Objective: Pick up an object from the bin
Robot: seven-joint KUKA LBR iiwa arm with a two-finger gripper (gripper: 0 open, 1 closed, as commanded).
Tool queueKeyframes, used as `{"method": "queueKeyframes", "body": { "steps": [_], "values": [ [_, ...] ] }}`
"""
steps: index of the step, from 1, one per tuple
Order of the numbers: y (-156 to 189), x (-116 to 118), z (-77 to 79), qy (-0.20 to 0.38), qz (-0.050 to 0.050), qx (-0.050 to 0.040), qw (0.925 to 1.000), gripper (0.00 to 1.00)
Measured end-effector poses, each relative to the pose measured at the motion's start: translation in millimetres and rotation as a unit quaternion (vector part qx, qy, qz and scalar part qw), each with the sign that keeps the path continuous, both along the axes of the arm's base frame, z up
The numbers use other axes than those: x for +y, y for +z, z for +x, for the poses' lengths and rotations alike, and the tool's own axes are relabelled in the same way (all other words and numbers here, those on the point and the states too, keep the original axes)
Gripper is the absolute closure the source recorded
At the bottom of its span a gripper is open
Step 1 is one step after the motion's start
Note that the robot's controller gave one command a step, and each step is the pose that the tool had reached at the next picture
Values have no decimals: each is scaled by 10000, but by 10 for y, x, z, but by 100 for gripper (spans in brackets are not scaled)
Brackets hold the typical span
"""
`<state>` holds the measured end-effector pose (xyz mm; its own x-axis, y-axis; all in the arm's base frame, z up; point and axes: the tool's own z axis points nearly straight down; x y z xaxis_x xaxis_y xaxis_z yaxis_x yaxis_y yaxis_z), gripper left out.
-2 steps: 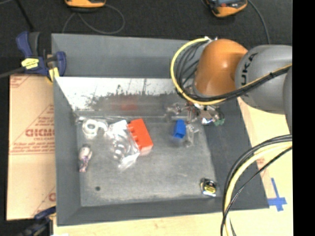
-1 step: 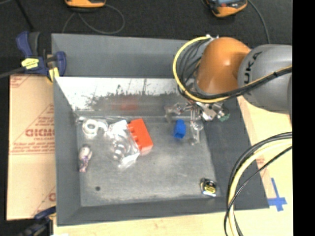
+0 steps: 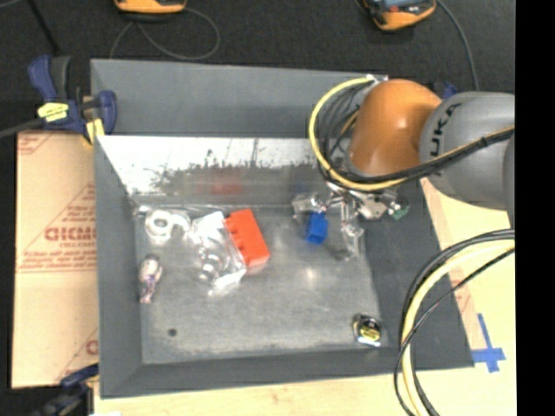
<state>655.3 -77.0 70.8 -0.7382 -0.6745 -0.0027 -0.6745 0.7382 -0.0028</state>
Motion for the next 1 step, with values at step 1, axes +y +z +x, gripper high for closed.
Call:
{"method": "queueKeyframes", "body": {
  "steps": [1],
  "values": [
    [16, -2, 14, -28, 12, -19, 10000, 0]
  ]
}}
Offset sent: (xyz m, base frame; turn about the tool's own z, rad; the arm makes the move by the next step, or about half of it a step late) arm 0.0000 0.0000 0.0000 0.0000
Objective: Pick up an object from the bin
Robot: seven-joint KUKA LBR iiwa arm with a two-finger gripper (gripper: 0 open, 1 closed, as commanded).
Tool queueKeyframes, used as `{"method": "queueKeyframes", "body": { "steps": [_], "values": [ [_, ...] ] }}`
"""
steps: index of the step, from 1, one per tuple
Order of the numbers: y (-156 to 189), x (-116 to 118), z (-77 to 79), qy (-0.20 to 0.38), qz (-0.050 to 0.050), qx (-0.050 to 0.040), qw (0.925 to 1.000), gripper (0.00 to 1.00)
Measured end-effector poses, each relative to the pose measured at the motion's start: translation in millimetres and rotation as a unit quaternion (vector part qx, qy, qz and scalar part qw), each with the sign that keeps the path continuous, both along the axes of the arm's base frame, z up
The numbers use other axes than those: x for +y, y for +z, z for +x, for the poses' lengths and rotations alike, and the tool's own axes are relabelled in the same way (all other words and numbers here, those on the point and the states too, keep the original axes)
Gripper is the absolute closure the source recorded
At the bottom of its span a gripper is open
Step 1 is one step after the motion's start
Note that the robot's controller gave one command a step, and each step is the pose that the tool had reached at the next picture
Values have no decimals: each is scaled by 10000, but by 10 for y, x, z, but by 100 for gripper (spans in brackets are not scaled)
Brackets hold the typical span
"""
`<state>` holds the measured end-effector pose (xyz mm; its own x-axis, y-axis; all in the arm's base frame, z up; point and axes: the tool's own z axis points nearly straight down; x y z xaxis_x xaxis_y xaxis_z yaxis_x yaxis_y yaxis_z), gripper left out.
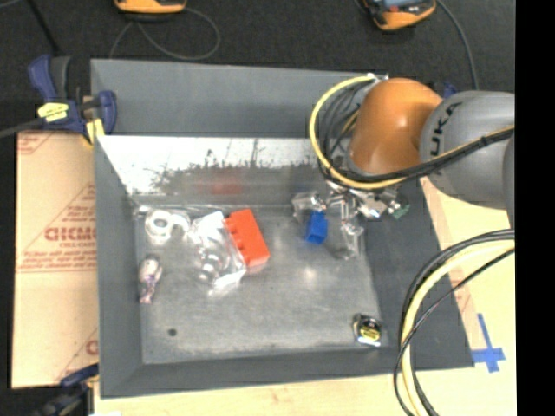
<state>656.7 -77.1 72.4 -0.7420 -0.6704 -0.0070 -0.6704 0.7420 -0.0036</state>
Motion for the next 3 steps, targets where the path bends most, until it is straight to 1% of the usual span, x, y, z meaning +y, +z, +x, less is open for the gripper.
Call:
{"method": "queueKeyframes", "body": {
  "steps": [1, 2, 3],
  "values": [
    [8, -2, 3, -10, 2, -4, 10000, 100],
    [592, -11, 31, -30, -15, -17, 10000, 100],
    [1016, -22, 56, -69, -15, -15, 10000, 100]
  ]
}}
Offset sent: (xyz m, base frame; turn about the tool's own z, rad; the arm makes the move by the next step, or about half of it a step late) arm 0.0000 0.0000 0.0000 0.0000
